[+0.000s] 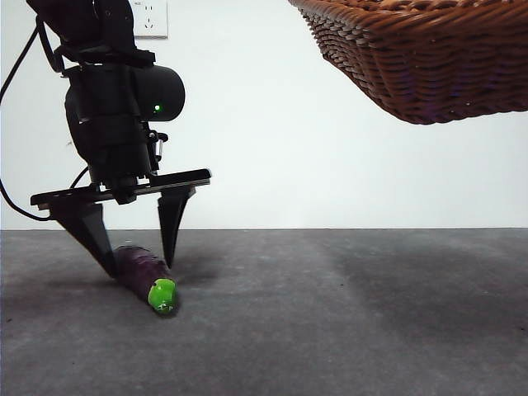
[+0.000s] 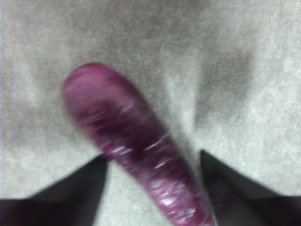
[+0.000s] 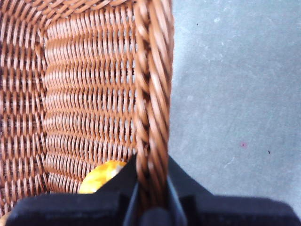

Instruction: Help me put the vegetables on the table into the basket

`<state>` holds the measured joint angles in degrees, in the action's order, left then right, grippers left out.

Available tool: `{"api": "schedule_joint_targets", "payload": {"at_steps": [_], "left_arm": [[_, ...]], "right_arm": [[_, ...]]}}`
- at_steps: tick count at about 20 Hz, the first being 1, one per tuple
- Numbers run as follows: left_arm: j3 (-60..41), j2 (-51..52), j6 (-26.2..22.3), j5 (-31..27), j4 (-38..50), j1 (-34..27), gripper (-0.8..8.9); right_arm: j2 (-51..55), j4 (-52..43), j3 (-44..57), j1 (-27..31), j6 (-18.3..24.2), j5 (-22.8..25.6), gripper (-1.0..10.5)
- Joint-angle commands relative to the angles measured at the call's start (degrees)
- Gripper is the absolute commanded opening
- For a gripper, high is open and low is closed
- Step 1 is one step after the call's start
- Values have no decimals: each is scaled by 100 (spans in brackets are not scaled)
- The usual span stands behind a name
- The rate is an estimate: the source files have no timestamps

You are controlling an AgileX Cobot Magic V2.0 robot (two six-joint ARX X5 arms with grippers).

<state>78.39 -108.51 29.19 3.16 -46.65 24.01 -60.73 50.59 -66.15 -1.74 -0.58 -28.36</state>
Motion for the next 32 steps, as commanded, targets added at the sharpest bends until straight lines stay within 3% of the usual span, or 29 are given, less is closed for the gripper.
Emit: {"api": "schedule_joint_targets", "payload": {"at_steps": [1, 2, 5, 9, 14, 17, 20, 23, 27, 30, 32], "left_arm": [[-37, -68, -35, 7, 22, 17, 40], [-37, -68, -90, 7, 20, 17, -6], [-37, -68, -291, 28, 4, 17, -8], [-37, 278, -1088, 35, -31, 17, -8], [-37, 1816, -1735, 28, 251, -92, -8], [-44, 2896, -1976, 133, 144, -133, -8], [-140, 3836, -2000, 601, 87, -74, -8], [-728, 4570, -1709, 761, 297, 404, -8], [-1991, 4826, -610, 929, 1482, 1471, -8], [-2153, 4719, 35, 927, 2551, 2164, -8], [-2155, 4599, 251, 890, 2726, 2341, -8]], "right_arm": [[22, -70, -46, -2, -20, -61, -12], [24, -52, -46, -2, -20, -61, -12], [15, 46, -44, -2, 28, -57, -12], [-35, 85, -31, -2, 24, -22, -12], [-321, 31, 411, -9, -20, 57, -12], [-358, -450, 1043, -17, -345, -28, -12], [-363, -997, 1696, -28, -739, -299, -12], [-363, -1414, 2203, -289, -1064, -313, -12], [-365, -1893, 2422, -1152, -1633, 203, -13], [-492, -2111, 2428, -1808, -1961, 638, -12], [-682, -2430, 2433, -2138, -2240, 671, -13]]}}
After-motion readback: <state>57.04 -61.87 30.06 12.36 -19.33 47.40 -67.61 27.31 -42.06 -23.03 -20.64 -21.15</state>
